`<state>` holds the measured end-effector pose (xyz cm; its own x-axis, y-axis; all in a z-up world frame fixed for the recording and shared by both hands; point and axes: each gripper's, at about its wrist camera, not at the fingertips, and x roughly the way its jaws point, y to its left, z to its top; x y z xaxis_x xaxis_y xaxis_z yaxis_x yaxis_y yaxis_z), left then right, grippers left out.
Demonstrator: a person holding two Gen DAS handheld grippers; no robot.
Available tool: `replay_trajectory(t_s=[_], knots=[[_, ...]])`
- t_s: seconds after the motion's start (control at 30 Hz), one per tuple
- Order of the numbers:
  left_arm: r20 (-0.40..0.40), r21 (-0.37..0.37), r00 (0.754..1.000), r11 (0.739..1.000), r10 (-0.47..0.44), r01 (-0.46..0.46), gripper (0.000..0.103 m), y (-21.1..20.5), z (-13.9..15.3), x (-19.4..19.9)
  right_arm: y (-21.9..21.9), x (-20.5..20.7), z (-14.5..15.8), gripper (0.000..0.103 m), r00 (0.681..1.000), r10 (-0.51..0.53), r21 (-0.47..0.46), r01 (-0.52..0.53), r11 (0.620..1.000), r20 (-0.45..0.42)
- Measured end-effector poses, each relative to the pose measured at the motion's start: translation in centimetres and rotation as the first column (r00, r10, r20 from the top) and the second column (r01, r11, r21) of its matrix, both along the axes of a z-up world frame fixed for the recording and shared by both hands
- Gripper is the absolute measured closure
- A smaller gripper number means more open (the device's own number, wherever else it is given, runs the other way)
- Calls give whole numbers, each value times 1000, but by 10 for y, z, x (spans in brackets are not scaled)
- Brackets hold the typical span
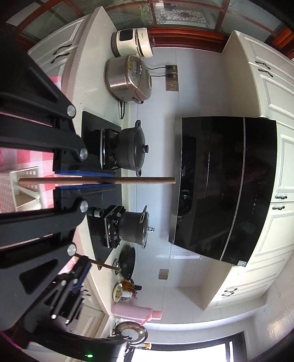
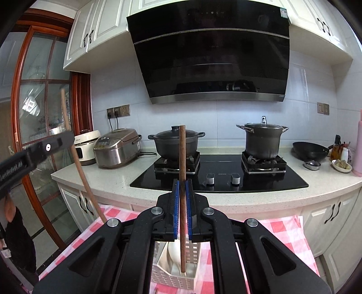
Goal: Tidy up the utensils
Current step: 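Lower the right gripper's chopstick into the caddy while the left gripper lowers its chopstick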
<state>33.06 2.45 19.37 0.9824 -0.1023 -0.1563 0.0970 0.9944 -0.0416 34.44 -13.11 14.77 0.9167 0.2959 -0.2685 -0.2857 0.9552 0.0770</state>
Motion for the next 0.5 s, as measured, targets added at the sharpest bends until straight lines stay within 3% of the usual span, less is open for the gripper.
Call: replay_trajectory(t_s=[0.2,0.5], knots=[[-99,-36,995,999,-12,9,97,5,-32,40,2,24,-25,97,997,3,12,-3,1000,-71],[-260,-56,965,998,-46,33,97,13,-89,72,15,44,-58,97,980,39,7,-38,999,-193]])
